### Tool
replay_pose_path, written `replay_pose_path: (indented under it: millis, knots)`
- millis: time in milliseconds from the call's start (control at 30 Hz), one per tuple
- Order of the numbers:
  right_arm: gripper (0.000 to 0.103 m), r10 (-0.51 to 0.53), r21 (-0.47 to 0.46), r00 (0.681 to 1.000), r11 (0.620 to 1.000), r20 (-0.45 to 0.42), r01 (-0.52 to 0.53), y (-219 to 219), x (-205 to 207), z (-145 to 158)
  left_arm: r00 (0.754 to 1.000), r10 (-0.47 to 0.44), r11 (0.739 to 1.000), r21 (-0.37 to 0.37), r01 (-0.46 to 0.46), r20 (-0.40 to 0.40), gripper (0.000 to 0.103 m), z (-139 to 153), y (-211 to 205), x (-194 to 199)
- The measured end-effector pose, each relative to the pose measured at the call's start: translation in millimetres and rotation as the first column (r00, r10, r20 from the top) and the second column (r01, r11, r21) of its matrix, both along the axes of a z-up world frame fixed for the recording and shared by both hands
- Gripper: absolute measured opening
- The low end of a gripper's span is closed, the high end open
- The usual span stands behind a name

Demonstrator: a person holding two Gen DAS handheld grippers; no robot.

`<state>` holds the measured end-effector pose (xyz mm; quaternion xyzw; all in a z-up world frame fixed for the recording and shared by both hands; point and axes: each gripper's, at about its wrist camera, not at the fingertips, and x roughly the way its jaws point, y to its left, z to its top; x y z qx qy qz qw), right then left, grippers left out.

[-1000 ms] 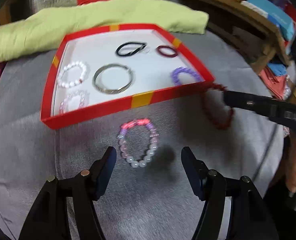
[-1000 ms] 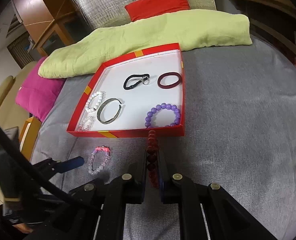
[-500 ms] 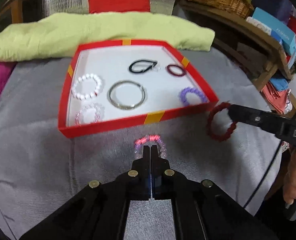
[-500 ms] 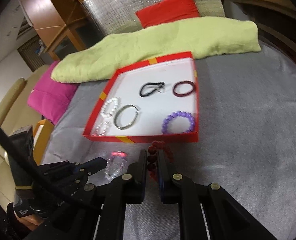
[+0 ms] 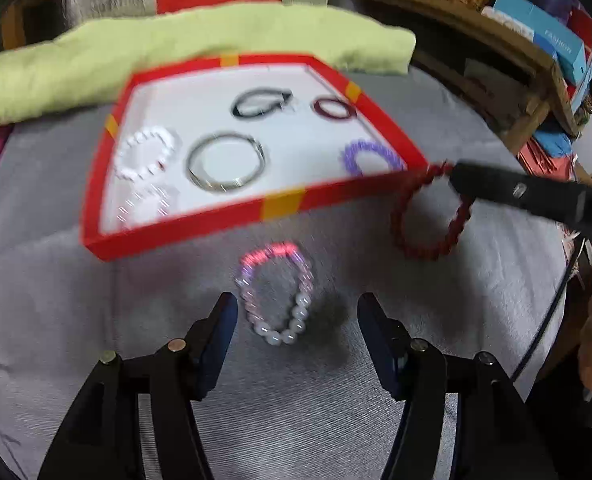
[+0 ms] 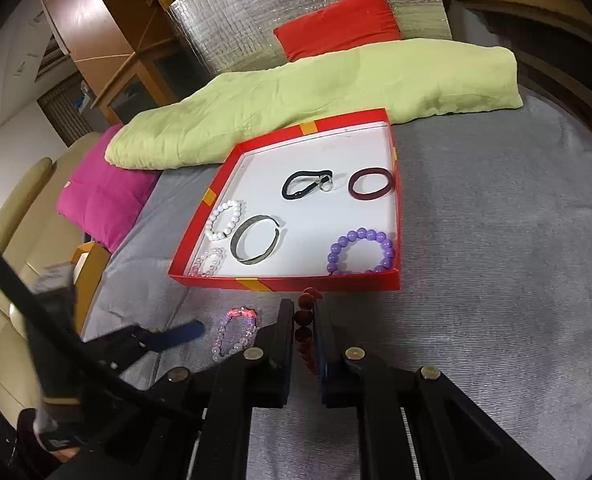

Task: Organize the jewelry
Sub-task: 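Carry pink bracelet over the red box with left tool while right carries red beads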

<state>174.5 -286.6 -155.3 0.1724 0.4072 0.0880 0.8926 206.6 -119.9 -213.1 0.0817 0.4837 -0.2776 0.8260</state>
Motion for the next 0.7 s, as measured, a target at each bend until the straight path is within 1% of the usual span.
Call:
replay_pose_path:
  millis: [33, 67, 100, 133, 200, 233, 267, 300, 367, 433, 533, 700]
  knots:
    - [0.011, -0.001, 0.000, 1.000, 1.000, -0.001, 0.001, -1, 0, 0, 1.000, 0.014, 1.000, 0.005, -0.014, -0.001, 0.059, -4, -1, 1]
    - [0.011, -0.002, 0.000, 1.000, 1.000, -0.003, 0.002, -2, 0, -1, 1.000, 0.021, 1.000, 0.009, -0.022, 0.021, 0.044, -3, -2, 1]
    - [0.011, -0.004, 0.001, 1.000, 1.000, -0.007, 0.004, -2, 0, -1, 0.999, 0.017, 1.000, 0.011, -0.017, 0.037, 0.033, -2, -2, 2]
    - [0.011, -0.004, 0.002, 1.000, 1.000, -0.008, 0.004, -3, 0, -2, 1.000, 0.011, 1.000, -0.011, -0.011, 0.028, 0.015, -1, -1, 3]
    - [0.011, -0.007, 0.004, 1.000, 1.000, -0.005, 0.007, -4, -1, -1, 1.000, 0.024, 0.999, -0.044, -0.024, 0.013, 0.015, 0, 2, 5]
    - [0.011, -0.009, 0.007, 1.000, 1.000, -0.001, 0.009, -4, -1, 0, 1.000, 0.025, 0.999, -0.038, -0.024, 0.017, 0.015, 0, 1, 4]
    - [0.011, -0.009, 0.010, 1.000, 1.000, 0.002, 0.009, -5, -1, 1, 0.999, 0.026, 0.999, -0.024, -0.025, 0.036, 0.015, 1, 1, 2]
    - [0.011, -0.009, 0.013, 1.000, 1.000, 0.005, 0.009, -5, -1, 2, 0.999, 0.026, 0.999, -0.028, -0.025, 0.046, 0.015, 4, 2, 1]
    - [0.011, -0.004, 0.019, 1.000, 1.000, 0.013, 0.004, -4, -2, 4, 0.998, 0.022, 0.998, -0.060, -0.019, 0.056, 0.015, 13, 5, -2]
    - [0.011, 0.004, 0.023, 1.000, 1.000, 0.023, -0.005, -2, -3, 6, 0.996, 0.020, 0.997, -0.077, -0.014, 0.086, 0.015, 25, 9, -6]
    - [0.011, 0.017, 0.030, 0.999, 0.999, 0.050, -0.018, 0, -5, 11, 0.993, 0.021, 0.995, -0.102, -0.009, 0.118, 0.015, 38, 15, -10]
    - [0.011, 0.037, 0.055, 0.993, 0.998, 0.108, -0.043, 5, -10, 21, 0.987, 0.046, 0.991, -0.130, -0.026, 0.152, 0.015, 55, 24, -10]
